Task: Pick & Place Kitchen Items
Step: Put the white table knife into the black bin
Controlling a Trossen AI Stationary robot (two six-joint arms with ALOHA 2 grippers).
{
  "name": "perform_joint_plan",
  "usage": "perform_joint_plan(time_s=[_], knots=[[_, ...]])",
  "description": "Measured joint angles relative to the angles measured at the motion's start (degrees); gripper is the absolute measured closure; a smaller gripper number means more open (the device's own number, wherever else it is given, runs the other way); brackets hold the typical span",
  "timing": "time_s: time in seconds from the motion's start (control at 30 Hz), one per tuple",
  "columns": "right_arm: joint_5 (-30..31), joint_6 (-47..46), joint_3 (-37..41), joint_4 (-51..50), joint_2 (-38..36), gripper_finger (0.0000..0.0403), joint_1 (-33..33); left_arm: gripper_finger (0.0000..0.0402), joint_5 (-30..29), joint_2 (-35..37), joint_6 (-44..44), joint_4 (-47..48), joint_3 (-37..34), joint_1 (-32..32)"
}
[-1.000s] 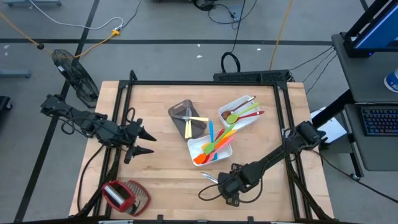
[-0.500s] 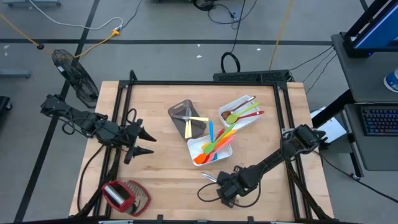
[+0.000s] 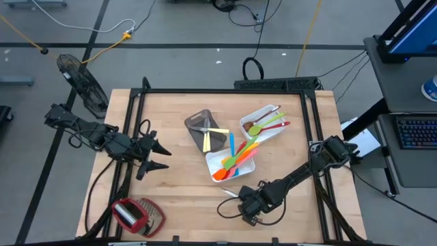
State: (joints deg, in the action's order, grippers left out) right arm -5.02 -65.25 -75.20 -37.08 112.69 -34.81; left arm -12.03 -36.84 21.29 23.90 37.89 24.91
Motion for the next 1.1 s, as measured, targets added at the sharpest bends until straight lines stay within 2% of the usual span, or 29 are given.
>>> perform_joint_plan(time_s=[0.27, 0.57, 0.8, 1.1], knots=[[-6.9, 2.7, 0.2, 2.9, -6.5, 0.0354, -0.4, 0.0151, 0.0, 0.0, 0.0, 0.0, 0.0, 0.0], [-9.5, 4.2, 0.2, 11.2, -12.4, 0.0354, 0.5, 0.0151, 0.0, 0.0, -0.3, 0.0, 0.0, 0.0], [-9.1, -1.3, 0.2, 21.9, -17.3, 0.0354, 4.0, 0.0151, 0.0, 0.0, -0.3, -0.1, 0.0, 0.0], [-17.4, -9.3, 0.1, 31.9, -20.5, 0.0354, 12.4, 0.0151, 0.0, 0.0, -0.2, -0.1, 0.0, 0.0]])
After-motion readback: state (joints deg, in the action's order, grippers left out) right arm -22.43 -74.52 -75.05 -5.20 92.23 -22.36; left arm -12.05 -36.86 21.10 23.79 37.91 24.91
